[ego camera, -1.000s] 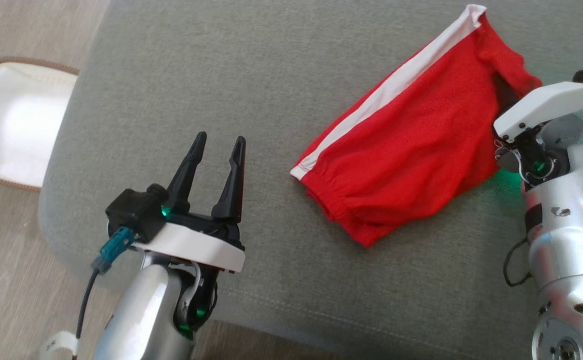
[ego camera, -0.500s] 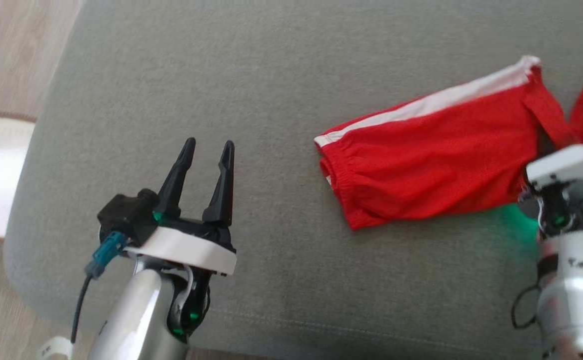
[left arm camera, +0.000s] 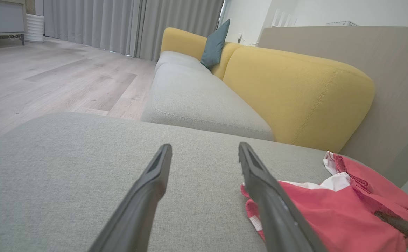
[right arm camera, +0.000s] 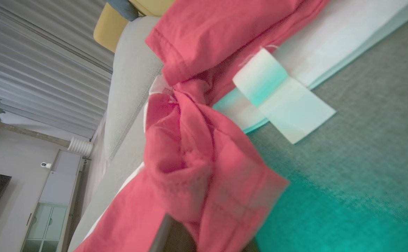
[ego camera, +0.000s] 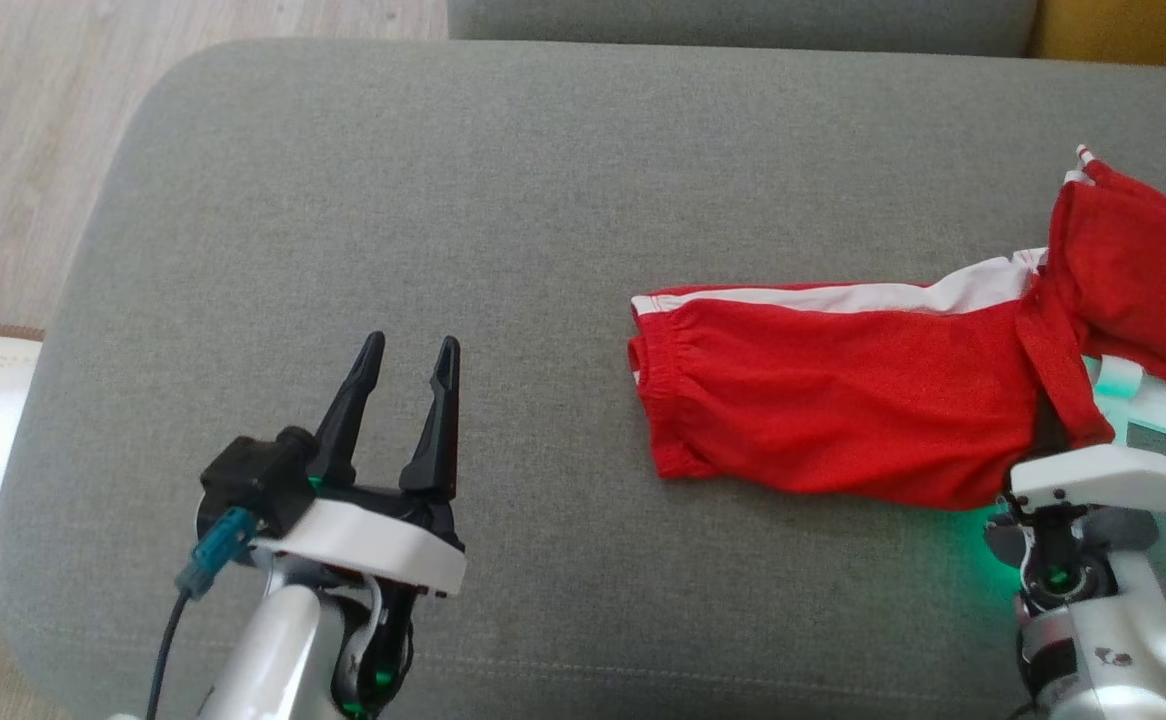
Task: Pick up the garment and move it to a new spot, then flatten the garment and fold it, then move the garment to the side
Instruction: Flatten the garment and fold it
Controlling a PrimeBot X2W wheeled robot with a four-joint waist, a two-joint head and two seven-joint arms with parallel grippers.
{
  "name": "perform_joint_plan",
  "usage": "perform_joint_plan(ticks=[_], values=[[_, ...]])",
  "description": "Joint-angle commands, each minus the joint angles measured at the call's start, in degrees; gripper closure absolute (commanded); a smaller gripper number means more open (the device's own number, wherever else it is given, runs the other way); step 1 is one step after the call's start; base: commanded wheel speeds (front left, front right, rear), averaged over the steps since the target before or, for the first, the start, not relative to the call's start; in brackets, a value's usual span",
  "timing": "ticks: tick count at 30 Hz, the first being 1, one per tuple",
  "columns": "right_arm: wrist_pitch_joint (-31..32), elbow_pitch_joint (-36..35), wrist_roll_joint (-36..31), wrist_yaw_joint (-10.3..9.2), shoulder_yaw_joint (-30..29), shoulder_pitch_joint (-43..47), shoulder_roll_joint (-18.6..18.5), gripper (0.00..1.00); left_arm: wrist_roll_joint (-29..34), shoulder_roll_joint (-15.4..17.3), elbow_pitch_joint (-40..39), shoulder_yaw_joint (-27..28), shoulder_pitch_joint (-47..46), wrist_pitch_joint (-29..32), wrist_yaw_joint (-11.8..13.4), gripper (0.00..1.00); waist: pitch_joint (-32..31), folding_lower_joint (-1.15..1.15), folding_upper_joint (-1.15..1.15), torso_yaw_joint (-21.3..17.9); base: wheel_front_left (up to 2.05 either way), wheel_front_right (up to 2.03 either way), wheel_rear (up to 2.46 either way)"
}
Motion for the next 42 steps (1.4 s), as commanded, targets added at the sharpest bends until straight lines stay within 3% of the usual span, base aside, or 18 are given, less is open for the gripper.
perform_joint_plan(ticks=[1, 6, 19, 35, 36, 37, 38, 42], values=[[-1.6, -1.7, 0.9, 0.37, 2.7, -2.4, 0.0, 1.00, 0.5, 0.3, -1.9, 1.8, -0.9, -0.3, 0.3, 0.00, -0.5, 0.00, 0.00, 0.2, 0.00, 0.00, 0.00], [-3.6, -2.4, 2.7, 0.37, 6.1, -3.5, 0.0, 1.00, 0.8, 0.3, -1.7, 1.8, -0.4, -0.3, 0.3, 0.00, -1.6, 0.00, 0.00, 0.8, 0.00, 0.00, 0.00], [-7.4, -13.3, 13.1, 0.37, 26.4, -1.4, 0.0, 1.00, 1.0, 0.3, -1.3, 1.8, 1.6, -0.3, 0.7, 0.00, -4.6, 0.00, 0.00, 3.1, 0.00, 0.00, 0.00], [-10.3, -6.8, 17.1, 0.37, 46.1, -3.4, 0.0, 1.00, 0.6, 0.3, -1.4, 1.3, 1.9, -0.3, 1.2, 0.00, -4.3, 0.00, 0.00, 5.7, 0.00, 0.00, 0.00], [-10.7, -6.1, 16.8, 0.37, 47.2, -3.8, 0.0, 0.84, 0.6, 0.3, -1.5, 1.3, 1.9, -0.3, 1.2, 0.00, -4.3, 0.00, 0.00, 5.7, 0.00, 0.00, 0.00], [-11.1, -5.5, 16.5, 0.37, 48.2, -4.1, 0.0, 0.11, 0.5, 0.3, -1.5, 1.3, 2.0, -0.3, 1.3, 0.00, -4.2, 0.00, 0.00, 5.7, 0.00, 0.00, 0.00], [-11.4, -5.2, 16.4, 0.37, 49.2, -4.4, 0.0, 0.00, 0.4, 0.3, -1.5, 1.3, 2.0, -0.3, 1.4, 0.00, -4.2, 0.00, 0.00, 5.7, 0.00, 0.00, 0.00], [-12.2, -5.3, 16.8, 0.37, 54.1, -5.0, 0.0, 0.00, 0.5, 0.3, -1.5, 1.3, 2.1, -0.3, 1.3, 0.00, -3.9, 0.00, 0.00, 5.7, 0.00, 0.00, 0.00]])
